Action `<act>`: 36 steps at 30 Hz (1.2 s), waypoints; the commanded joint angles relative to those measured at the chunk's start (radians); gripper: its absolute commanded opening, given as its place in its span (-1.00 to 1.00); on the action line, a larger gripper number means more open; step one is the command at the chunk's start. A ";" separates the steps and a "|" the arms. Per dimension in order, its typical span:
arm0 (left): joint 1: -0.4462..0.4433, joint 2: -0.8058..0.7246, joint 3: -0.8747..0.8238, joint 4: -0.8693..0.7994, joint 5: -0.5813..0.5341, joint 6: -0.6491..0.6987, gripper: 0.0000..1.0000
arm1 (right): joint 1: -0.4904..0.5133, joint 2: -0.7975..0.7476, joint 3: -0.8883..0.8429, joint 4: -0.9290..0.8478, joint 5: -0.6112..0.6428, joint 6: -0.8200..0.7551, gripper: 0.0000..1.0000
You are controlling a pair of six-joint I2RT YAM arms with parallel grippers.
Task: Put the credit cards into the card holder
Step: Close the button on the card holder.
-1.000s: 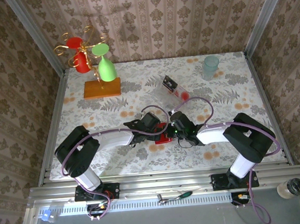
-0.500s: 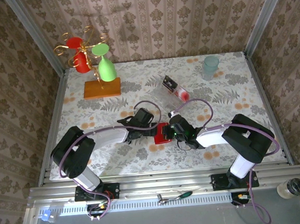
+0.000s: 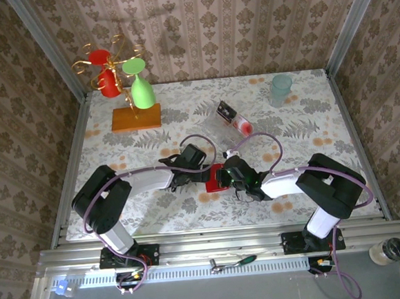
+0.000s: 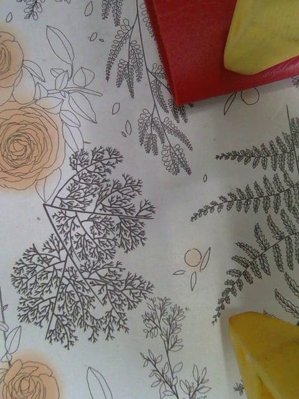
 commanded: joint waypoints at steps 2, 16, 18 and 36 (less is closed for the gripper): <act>-0.013 0.042 0.004 -0.013 0.009 0.014 1.00 | 0.064 0.082 -0.074 -0.392 -0.044 -0.015 -1.00; -0.018 0.052 -0.006 0.001 0.014 0.009 1.00 | 0.135 0.121 -0.085 -0.380 -0.021 0.019 -1.00; -0.020 0.053 -0.004 0.000 0.013 0.009 1.00 | 0.135 0.121 -0.077 -0.384 -0.031 0.026 -1.00; -0.029 0.059 0.001 0.002 0.011 0.015 1.00 | 0.005 0.026 0.118 -0.502 -0.194 -0.053 -0.61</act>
